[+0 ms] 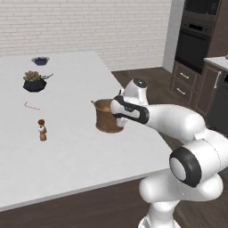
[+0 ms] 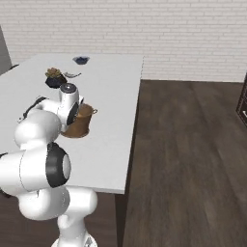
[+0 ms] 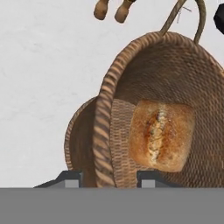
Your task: Open the cabinet, pick up the bread from the cabinet and place it in the basket. Then move the basket to the dining counter.
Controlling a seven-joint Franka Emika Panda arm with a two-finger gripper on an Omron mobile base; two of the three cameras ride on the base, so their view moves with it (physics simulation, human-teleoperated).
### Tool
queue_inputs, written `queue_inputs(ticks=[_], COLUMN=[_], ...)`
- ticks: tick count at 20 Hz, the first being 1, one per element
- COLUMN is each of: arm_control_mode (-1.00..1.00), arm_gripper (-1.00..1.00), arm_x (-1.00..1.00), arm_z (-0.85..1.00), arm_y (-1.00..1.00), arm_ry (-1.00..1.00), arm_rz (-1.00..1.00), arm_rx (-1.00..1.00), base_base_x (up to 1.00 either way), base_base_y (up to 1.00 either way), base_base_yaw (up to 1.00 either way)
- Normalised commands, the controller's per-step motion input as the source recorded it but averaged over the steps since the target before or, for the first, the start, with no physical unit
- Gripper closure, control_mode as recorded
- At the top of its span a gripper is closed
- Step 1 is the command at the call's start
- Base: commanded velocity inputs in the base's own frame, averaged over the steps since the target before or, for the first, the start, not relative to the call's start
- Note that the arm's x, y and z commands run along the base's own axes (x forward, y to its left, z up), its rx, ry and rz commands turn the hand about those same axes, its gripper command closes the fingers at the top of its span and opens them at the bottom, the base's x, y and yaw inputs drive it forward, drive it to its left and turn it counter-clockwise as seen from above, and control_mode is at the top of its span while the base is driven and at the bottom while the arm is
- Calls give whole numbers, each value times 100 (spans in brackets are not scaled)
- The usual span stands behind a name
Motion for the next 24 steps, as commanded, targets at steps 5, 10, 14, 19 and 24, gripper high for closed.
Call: queue_inputs(ticks=[5, 10, 14, 19, 24], arm_control_mode=[-100, -100, -100, -100, -100], arm_gripper=[100, 100, 100, 100, 100], arm_x=[52, 14, 10, 0, 0], arm_z=[-53, -67, -80, -100, -79], arm_y=[12, 0, 1, 0, 0], arm_ry=[0, 0, 0, 0, 0], arm_rz=[13, 4, 0, 0, 0], arm_rx=[-14, -19, -10, -2, 0], base_base_x=[0, 0, 0, 0, 0], base_base_y=[0, 0, 0, 0, 0], base_base_yaw=[0, 0, 0, 0, 0])
